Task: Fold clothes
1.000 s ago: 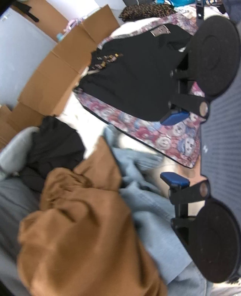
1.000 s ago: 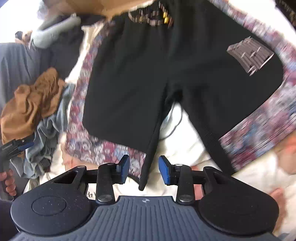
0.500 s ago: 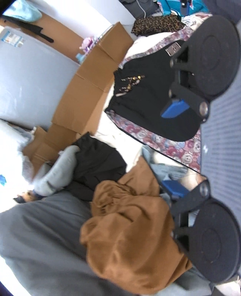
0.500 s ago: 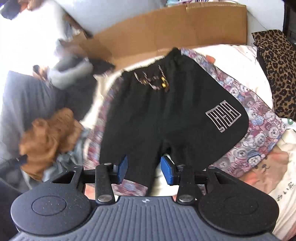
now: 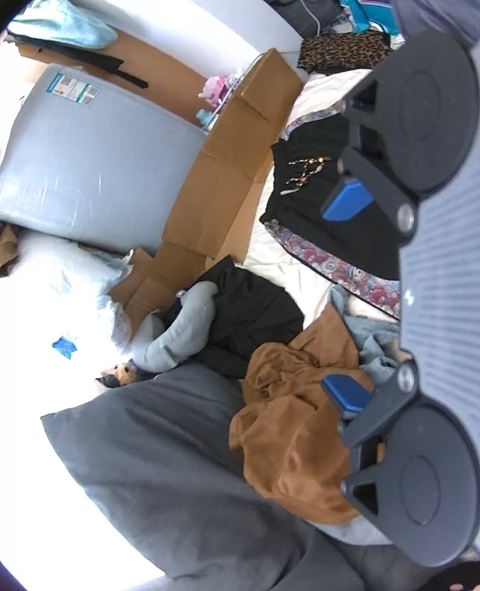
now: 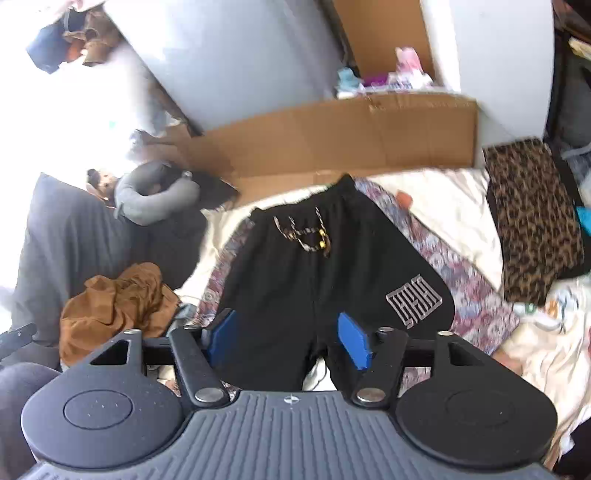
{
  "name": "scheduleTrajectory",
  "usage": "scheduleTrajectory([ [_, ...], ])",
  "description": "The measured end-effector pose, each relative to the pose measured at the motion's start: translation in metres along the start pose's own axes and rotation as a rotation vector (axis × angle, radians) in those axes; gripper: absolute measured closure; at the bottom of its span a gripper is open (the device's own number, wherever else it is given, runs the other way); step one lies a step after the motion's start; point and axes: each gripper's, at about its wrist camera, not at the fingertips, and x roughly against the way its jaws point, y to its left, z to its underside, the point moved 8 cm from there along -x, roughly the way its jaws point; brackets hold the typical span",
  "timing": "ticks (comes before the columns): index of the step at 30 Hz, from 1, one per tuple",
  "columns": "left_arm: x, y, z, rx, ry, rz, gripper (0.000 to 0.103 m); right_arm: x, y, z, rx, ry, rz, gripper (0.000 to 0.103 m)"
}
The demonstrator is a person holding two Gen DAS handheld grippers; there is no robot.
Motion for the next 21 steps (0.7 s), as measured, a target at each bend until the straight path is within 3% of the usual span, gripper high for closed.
scheduleTrajectory([
  [5, 0.033, -0.02, -0.024, -0.014, -0.04, -0.008, 0.011, 0.02, 0.0, -0.023, 0.059, -0.038, 0.015, 0.025],
  [8, 0.048, -0.034, -0.033, -0.062, -0.043, 0.0, 0.006, 0.029, -0.003, -0.035, 0.07, -0.07, 0.022, 0.016],
  [11, 0.054, -0.047, -0.037, -0.111, -0.043, -0.004, 0.004, 0.035, -0.007, -0.045, 0.079, -0.095, 0.029, 0.013],
  [21, 0.006, -0.071, -0.046, -0.15, -0.017, 0.037, 0.003, 0.01, -0.028, -0.055, 0.094, -0.054, 0.077, 0.012],
])
